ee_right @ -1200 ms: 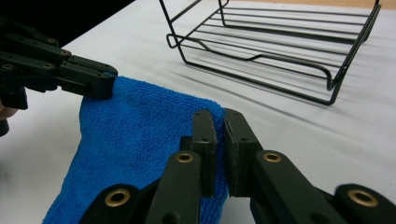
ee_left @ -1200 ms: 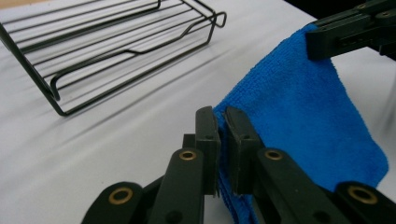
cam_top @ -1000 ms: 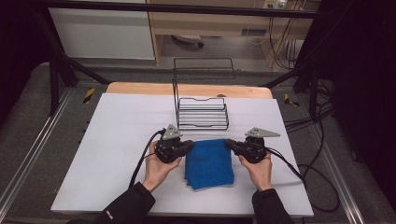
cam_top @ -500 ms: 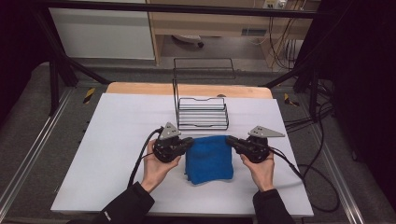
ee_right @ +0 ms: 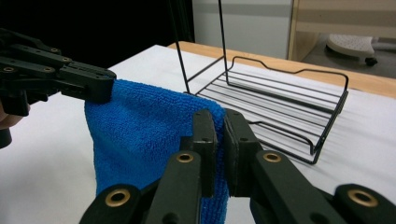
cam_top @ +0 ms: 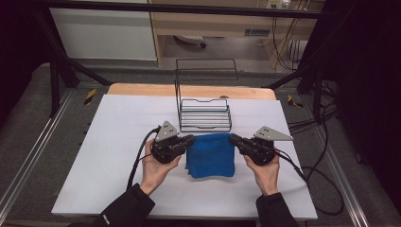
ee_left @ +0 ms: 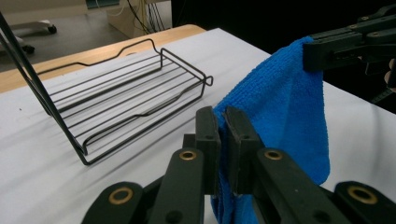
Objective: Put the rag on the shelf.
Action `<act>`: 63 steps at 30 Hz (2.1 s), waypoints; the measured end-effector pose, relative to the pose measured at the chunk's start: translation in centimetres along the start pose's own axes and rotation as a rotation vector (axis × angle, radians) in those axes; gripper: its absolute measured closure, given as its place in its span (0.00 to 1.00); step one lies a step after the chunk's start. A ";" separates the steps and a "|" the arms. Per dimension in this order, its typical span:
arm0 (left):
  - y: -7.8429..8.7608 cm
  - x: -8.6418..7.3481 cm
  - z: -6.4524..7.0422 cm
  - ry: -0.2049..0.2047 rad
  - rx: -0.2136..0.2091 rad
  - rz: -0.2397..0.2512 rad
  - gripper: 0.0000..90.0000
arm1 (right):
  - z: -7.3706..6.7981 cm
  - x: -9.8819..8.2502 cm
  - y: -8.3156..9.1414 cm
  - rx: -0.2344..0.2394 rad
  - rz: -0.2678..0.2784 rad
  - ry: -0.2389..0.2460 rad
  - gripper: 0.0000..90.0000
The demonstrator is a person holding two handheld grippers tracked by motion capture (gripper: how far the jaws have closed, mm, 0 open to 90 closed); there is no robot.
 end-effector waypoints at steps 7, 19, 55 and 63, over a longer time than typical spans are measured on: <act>0.8 0.8 -0.2 -0.001 0.007 0.030 0.94 | -0.9 0.7 0.5 0.012 0.026 0.007 0.94; 1.8 2.1 -0.3 -0.029 0.020 0.069 0.94 | -2.0 2.0 1.3 0.015 0.075 0.029 0.94; 3.9 9.5 -3.8 -0.048 0.101 0.241 0.94 | -4.4 10.0 1.9 -0.014 0.257 0.095 0.95; 4.1 11.4 -4.6 -0.046 0.118 0.276 0.94 | -4.7 11.9 2.0 -0.031 0.290 0.119 0.95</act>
Point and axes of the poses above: each handheld gripper's, and its own axes: y roughly backward along the jaws, x roughly out of its top, z roughly to its right, the point moved 10 cm from there along -y, roughly forward along the jaws, and after that the axes turned 13 degrees about -y, right-handed, at the moved point
